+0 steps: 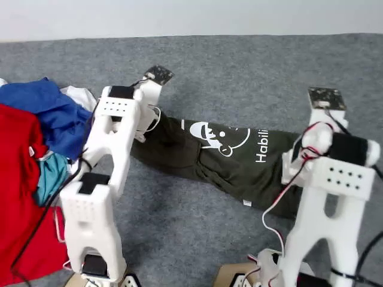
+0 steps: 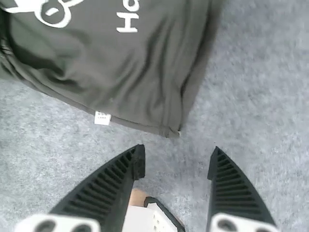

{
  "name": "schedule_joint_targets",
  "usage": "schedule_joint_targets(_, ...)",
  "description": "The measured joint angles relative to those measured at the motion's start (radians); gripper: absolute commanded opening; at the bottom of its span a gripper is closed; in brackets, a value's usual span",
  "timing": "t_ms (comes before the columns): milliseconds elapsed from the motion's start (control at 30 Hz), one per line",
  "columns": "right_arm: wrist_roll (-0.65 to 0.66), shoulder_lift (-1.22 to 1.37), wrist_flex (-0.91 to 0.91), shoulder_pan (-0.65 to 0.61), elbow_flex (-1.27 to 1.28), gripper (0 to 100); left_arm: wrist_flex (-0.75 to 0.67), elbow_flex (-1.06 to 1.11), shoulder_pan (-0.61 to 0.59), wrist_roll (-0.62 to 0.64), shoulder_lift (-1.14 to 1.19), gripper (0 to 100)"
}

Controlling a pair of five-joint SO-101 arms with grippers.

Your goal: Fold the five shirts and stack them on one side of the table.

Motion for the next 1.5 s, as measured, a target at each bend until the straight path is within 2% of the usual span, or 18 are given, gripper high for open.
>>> schedule_joint_targets(300, 0.000, -0.078, 0.000, 0.038, 0.017, 22.3, 0.259, -0.273, -0.008, -0.028, 0.256, 0)
schedule_joint_targets(567, 0.000, -0.080, 0.000, 0.038, 0.017, 22.3, 0.313, -0.281, -0.060, -0.055, 0.292, 0)
schedule_joint_targets(900, 0.000, -0.080, 0.000, 0.038, 0.017, 22.3, 0.313, -0.043, -0.069, -0.180, 0.152, 0)
schedule_joint_targets(1133, 0.000, -0.080, 0.000, 0.038, 0.017, 22.3, 0.319, 0.023, -0.069, -0.201, 0.083, 0)
schedule_joint_targets(1400, 0.000, -0.080, 0.000, 0.037, 0.017, 22.3, 0.330, 0.032, 0.048, -0.222, -0.127, 0)
schedule_joint_targets(1500, 0.000, -0.080, 0.000, 0.002, 0.017, 22.3, 0.330, 0.035, 0.106, -0.222, -0.155, 0)
